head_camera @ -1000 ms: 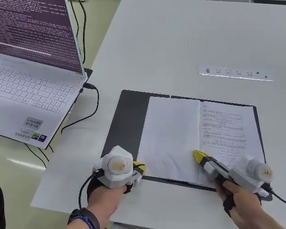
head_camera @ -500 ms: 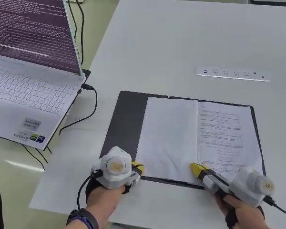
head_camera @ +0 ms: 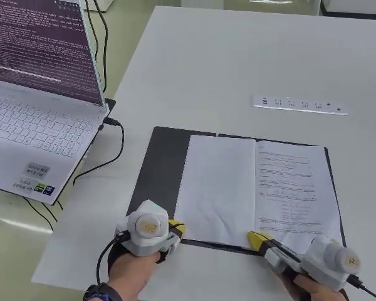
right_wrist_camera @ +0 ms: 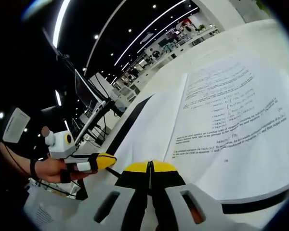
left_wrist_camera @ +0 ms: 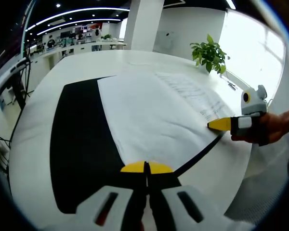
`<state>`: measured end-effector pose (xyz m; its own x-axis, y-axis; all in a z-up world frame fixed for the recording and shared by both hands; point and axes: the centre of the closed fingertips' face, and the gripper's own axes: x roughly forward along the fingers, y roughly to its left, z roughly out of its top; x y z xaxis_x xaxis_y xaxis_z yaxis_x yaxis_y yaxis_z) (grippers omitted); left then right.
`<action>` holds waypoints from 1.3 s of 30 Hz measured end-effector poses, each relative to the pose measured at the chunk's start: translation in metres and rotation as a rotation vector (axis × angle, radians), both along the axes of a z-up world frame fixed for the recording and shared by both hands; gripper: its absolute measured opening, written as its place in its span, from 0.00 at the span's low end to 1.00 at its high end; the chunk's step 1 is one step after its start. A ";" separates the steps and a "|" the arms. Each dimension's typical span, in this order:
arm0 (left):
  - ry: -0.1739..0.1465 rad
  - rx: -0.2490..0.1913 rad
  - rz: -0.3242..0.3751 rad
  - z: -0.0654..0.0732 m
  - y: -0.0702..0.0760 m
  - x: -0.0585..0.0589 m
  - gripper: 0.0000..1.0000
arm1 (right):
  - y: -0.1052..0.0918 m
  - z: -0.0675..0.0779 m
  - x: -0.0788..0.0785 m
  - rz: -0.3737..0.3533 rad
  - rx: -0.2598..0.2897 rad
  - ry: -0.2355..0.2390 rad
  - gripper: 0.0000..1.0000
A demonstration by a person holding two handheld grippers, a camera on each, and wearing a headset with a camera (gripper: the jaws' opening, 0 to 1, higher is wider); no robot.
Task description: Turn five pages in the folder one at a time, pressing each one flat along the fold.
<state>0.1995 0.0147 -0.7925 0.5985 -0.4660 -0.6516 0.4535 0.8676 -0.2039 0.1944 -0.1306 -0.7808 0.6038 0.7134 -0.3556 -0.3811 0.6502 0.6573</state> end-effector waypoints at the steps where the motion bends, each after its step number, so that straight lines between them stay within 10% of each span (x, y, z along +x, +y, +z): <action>1: -0.001 0.000 0.000 0.000 0.000 0.000 0.00 | 0.000 0.000 0.000 0.000 0.000 0.001 0.00; 13: 0.009 0.040 0.020 0.001 -0.003 -0.001 0.00 | -0.006 0.004 -0.014 0.001 -0.018 0.033 0.00; 21: 0.045 0.017 0.004 0.005 -0.011 -0.007 0.12 | -0.013 0.016 -0.035 0.059 -0.030 0.016 0.22; 30: 0.078 0.011 -0.038 0.013 -0.021 -0.016 0.31 | -0.052 0.039 -0.034 -0.006 -0.059 -0.028 0.37; 39: 0.039 0.014 -0.075 0.035 -0.026 -0.019 0.42 | -0.099 0.060 -0.028 -0.071 -0.135 -0.091 0.50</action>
